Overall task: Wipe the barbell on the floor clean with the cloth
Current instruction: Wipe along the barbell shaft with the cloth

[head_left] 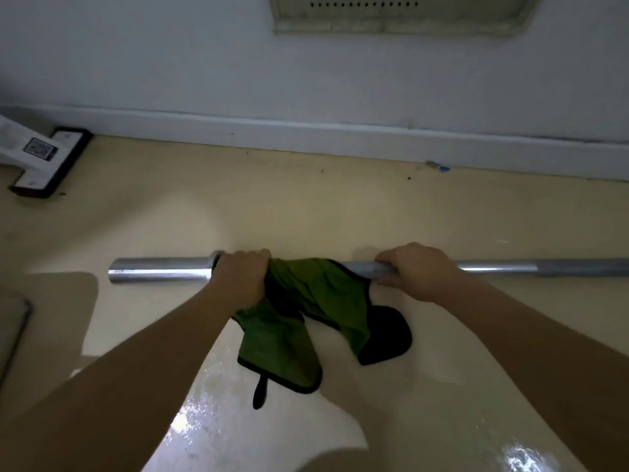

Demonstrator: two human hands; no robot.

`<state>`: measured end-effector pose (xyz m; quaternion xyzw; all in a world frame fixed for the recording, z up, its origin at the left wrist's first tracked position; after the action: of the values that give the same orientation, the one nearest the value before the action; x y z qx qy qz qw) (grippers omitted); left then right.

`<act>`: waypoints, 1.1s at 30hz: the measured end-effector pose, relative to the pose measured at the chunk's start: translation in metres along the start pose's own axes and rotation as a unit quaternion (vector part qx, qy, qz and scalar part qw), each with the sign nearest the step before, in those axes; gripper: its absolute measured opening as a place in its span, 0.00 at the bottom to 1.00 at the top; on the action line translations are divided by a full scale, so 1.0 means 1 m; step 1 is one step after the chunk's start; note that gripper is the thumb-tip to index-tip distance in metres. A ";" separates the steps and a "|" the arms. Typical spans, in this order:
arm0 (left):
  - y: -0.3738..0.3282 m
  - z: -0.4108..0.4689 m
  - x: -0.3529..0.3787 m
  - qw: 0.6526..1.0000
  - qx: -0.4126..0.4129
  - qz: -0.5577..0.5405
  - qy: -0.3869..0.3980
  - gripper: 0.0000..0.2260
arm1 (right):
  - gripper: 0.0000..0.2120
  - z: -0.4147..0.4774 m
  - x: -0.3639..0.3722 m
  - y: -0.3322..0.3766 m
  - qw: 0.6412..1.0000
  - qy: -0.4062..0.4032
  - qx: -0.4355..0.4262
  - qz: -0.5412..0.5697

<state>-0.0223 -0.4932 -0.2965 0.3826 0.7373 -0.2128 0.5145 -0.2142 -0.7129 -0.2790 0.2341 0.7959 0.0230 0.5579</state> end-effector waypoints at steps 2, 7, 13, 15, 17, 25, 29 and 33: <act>0.002 -0.020 0.011 0.995 -0.005 -0.061 0.077 0.05 | 0.13 -0.008 -0.003 0.006 0.994 0.107 -0.009 0.031; -0.012 -0.067 0.012 0.990 -0.049 -0.088 0.100 0.05 | 0.17 -0.044 0.014 0.025 0.996 -0.087 -0.003 0.001; -0.123 -0.073 0.013 0.996 -0.056 -0.074 -0.016 0.23 | 0.10 -0.046 0.019 0.025 0.994 -0.112 0.014 -0.005; -0.175 -0.065 0.004 0.990 -0.020 -0.124 -0.058 0.26 | 0.06 -0.038 0.013 0.020 0.994 -0.107 0.022 0.027; -0.181 -0.059 -0.003 0.983 0.042 -0.134 -0.119 0.26 | 0.04 -0.032 0.010 0.013 0.988 -0.119 0.043 0.087; -0.025 -0.083 0.005 0.998 -0.005 0.004 -0.069 0.27 | 0.03 -0.026 0.020 0.018 0.970 -0.227 0.002 0.086; -0.010 -0.094 -0.001 0.997 -0.056 0.001 -0.053 0.30 | 0.08 -0.034 0.031 0.026 0.956 -0.293 0.015 -0.023; -0.026 -0.108 0.003 0.988 -0.110 -0.085 -0.066 0.30 | 0.19 -0.042 0.044 0.045 0.949 -0.315 0.012 -0.001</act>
<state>-0.1078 -0.4321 -0.2605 0.2447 0.7507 -0.1978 0.5808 -0.2482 -0.6458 -0.2885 0.2352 0.5799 -0.0617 0.7775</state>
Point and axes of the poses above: each hand's wrist, its own z-axis towards the middle knuckle, its own x-axis out of the palm, y = z × x, the point moved 2 cm from there along z, towards the middle knuckle, and after that the axes turned 2 degrees about -x, right-handed, at the moved point
